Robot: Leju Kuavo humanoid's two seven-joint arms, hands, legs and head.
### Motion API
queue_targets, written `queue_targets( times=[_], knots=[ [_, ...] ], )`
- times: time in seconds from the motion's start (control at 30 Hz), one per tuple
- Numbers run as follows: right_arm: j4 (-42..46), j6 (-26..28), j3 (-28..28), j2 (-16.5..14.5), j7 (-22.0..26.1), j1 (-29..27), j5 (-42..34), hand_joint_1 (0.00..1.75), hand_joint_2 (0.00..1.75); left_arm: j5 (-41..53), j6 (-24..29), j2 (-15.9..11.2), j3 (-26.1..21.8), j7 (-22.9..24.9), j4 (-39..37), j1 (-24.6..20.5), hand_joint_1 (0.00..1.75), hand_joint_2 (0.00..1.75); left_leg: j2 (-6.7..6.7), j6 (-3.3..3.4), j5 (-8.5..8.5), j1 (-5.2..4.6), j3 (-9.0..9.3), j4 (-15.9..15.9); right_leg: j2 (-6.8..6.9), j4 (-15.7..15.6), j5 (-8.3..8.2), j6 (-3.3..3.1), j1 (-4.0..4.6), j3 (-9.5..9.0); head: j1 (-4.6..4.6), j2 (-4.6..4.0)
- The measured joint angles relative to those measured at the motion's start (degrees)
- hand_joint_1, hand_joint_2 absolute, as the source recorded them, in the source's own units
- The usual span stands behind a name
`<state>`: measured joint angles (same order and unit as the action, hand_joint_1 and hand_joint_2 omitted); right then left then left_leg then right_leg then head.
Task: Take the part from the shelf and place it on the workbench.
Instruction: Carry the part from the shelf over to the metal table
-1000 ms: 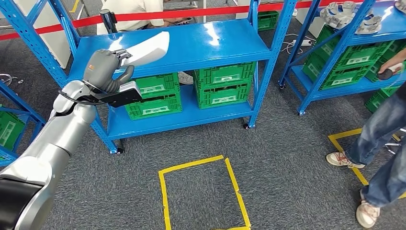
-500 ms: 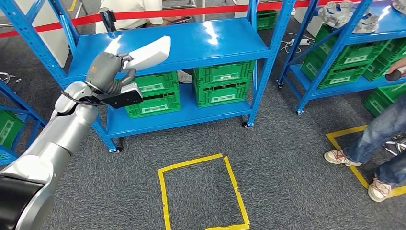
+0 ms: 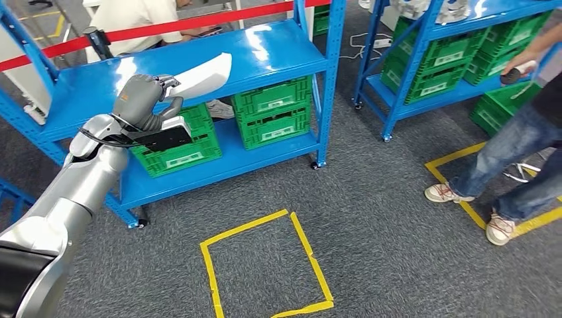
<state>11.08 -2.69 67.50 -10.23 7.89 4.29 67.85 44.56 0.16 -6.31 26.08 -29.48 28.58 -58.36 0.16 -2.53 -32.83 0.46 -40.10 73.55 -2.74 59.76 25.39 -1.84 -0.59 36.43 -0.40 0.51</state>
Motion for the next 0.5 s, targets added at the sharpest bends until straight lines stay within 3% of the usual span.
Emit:
queue_targets(
  times=[0.07,0.13,0.17,0.23,0.3,0.33,0.37,0.43,0.47,0.5],
  knots=[
    [0.0,0.0,0.2,0.1,0.4,0.0,-0.2,0.0,0.0,-0.2,0.1,-0.1,0.0,-0.2,-0.1,-0.2,1.75,1.75,-1.44,0.82,3.55,-0.09,3.48,-7.2,-1.19,0.0,-0.17,0.16,0.1,0.02,-0.03,0.01],
    [0.0,0.0,0.5,0.3,0.7,0.1,-0.3,0.0,0.0,-0.4,0.2,-0.2,0.0,-0.3,-0.1,-0.4,1.75,1.75,-3.28,1.39,5.16,-0.22,6.37,-13.1,-2.25,0.0,-0.48,0.65,0.05,0.34,0.02,0.01],
    [0.0,0.0,0.6,0.4,0.8,0.1,-0.4,0.0,0.0,-0.5,0.2,-0.2,0.0,-0.4,-0.1,-0.5,1.75,1.75,-3.73,1.52,5.1,-0.32,6.86,-14.2,-2.74,0.0,-0.69,1.02,-0.09,0.58,0.03,0.01],
    [0.0,0.0,0.8,0.6,0.8,0.0,-0.5,0.0,0.0,-0.7,0.3,-0.1,0.0,-0.4,0.0,-0.6,1.75,1.75,-2.94,1.74,5.39,-0.35,7.06,-14.8,-3.59,-0.3,-1.11,1.81,-0.25,0.92,0.0,0.01],
    [0.0,0.0,0.9,0.8,0.8,0.0,-0.5,0.0,0.0,-0.7,0.3,0.2,0.0,-0.5,0.0,-0.7,1.75,1.75,-1.81,2.33,5.93,-0.03,7.23,-15.4,-2.1,1.0,-0.16,2.36,-0.01,1.66,0.22,0.01],
    [0.0,0.0,0.9,0.9,0.8,0.0,-0.5,0.0,0.0,-0.7,0.3,0.2,0.0,-0.5,0.0,-0.7,1.75,1.75,-1.16,2.58,6.14,0.14,7.27,-15.7,-0.72,3.2,1.22,2.56,0.1,2.69,0.39,0.01],
    [0.0,0.0,0.9,0.9,0.9,0.1,-0.5,0.0,0.0,-0.8,0.3,0.2,0.0,-0.5,0.0,-0.7,1.75,1.75,-0.55,2.76,6.21,0.1,7.22,-15.7,0.75,6.5,3.03,2.79,0.12,4.19,0.57,0.01],
    [0.0,0.2,0.9,1.0,1.2,0.1,-0.8,0.0,0.0,-0.8,0.5,0.2,0.0,-0.5,-0.1,-0.6,1.75,1.75,0.74,2.86,6.21,0.07,7.01,-15.6,2.01,13.4,5.92,3.2,-0.07,7.34,0.72,0.01],
    [0.0,0.3,1.0,1.0,1.4,0.1,-0.9,0.0,0.0,-0.8,0.6,0.3,0.0,-0.6,-0.1,-0.6,1.75,1.75,1.36,2.85,6.18,0.08,6.91,-15.5,2.26,14.9,6.11,3.36,-0.17,7.94,0.74,0.01],
    [0.0,0.4,1.1,1.2,1.7,0.1,-1.0,0.0,0.0,-0.8,0.7,0.4,0.0,-0.6,-0.1,-0.5,1.75,1.75,1.97,2.8,6.14,0.09,6.82,-15.4,2.5,14.2,5.3,3.46,-0.27,7.4,0.77,0.01]
  ],
)
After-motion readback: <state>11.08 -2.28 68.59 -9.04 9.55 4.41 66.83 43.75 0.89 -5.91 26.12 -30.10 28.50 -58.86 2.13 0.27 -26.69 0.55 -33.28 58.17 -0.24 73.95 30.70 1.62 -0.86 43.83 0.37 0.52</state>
